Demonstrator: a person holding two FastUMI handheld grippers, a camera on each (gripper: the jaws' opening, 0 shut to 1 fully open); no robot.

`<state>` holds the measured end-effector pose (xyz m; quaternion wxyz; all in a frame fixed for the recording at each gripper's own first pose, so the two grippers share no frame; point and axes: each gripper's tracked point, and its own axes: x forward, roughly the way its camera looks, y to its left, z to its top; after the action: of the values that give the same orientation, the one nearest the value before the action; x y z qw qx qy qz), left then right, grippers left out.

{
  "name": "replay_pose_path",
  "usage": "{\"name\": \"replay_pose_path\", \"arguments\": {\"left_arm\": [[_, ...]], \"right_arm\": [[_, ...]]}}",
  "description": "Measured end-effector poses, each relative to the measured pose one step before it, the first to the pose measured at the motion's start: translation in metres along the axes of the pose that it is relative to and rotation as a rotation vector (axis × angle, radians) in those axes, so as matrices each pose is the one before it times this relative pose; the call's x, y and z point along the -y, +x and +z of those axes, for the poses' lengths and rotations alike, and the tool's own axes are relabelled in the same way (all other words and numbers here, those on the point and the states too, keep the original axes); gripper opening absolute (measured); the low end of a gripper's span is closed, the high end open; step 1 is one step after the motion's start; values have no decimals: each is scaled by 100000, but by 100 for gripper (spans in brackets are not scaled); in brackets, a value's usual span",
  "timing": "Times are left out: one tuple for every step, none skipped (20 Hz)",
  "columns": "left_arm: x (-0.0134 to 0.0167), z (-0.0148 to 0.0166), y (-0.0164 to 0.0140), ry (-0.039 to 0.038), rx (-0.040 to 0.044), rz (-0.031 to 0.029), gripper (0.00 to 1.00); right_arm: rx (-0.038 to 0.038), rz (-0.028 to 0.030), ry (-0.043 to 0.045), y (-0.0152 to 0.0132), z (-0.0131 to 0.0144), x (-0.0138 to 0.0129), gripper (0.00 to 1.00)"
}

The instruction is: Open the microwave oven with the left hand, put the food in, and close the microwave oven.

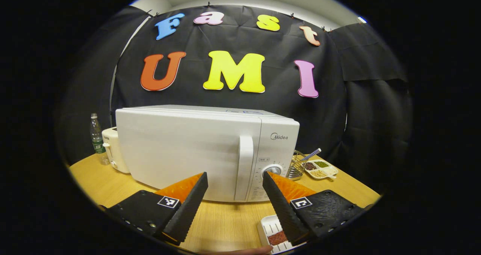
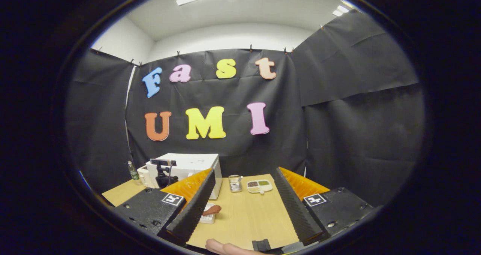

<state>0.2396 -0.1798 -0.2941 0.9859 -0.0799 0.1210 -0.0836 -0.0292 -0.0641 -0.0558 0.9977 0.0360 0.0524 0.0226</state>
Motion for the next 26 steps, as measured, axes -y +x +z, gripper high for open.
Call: {"name": "replay_pose_path", "arguments": {"left_arm": [[173, 3, 626, -342, 810, -204, 92], [234, 32, 604, -13, 748, -373, 92], [81, -79, 631, 463, 174, 159, 92], [44, -197, 723, 728, -550, 373, 92], [27, -156, 606, 859, -659, 902, 92], [133, -189, 703, 1261, -957, -63, 92], [-93, -207, 554, 1474, -547, 1507, 92], [-460, 276, 419, 1979, 1322, 2120, 92], [-170, -248, 575, 701, -203, 1419, 91], [351, -47, -167, 598, 887, -25, 72], [-160, 139, 40, 1381, 1967, -490, 76], [-433, 138, 8, 2073, 277, 1433, 74], [228, -397, -283, -998, -2205, -2914, 55], [657, -745, 68, -2290, -2553, -2231, 37], [20, -87, 211, -4492, -687, -1153, 28], [33, 16, -78, -3514, -1364, -934, 27], [-327, -114, -82, -814, -1954, 1149, 25], [15, 308, -120, 1477, 501, 1152, 25], [-106, -266, -2, 3175, -1088, 1058, 16], [-147, 168, -68, 1325, 263, 850, 16], [167, -146, -8, -635, -435, -193, 16], [71, -210, -75, -1163, -934, -642, 16], [38, -36, -43, -509, -491, -530, 16], [-87, -70, -149, 698, -804, 59, 16], [-72, -107, -309, 656, -118, 233, 16], [33, -123, -429, 1021, 326, 239, 16]], "right_arm": [[160, -936, 394, 133, -118, 663, 95], [155, -1472, 152, 130, -40, 766, 100], [313, -819, -178, -93, -19, 500, 95], [134, -754, -625, -18, 9, 468, 95], [265, -635, -911, -113, -102, 447, 100], [426, -551, -1003, -24, 4, 438, 100], [439, -485, -806, -58, -106, 415, 100], [75, -647, -549, -56, -104, 466, 100], [-39, -747, 11, -26, -206, 451, 100], [0, -308, 219, -15, -17, 339, 100], [-25, -355, 7, 4, -162, 201, 100], [-177, -234, -68, 36, -55, 152, 100], [-162, 122, -19, -3, -104, -89, 100], [-350, 230, -34, -95, 30, -96, 100], [-303, 302, -200, -87, -77, -125, 100], [130, 215, -615, -181, 90, -144, 95], [234, -86, -873, -33, 134, -12, 95], [303, -82, -817, -147, 176, 13, 100], [414, -153, -631, -195, 122, -76, 95], [376, -128, -557, -163, 144, 2, 95], [240, 217, -562, -217, 20, 1, 95], [415, 137, 288, -83, 127, 25, 95], [216, -54, 580, -111, 46, 127, 100], [-180, -168, 0, 0, -38, 68, 100], [-233, -145, -266, -1, -222, 80, 100], [-153, 190, -312, -7, -57, -45, 100]]}}
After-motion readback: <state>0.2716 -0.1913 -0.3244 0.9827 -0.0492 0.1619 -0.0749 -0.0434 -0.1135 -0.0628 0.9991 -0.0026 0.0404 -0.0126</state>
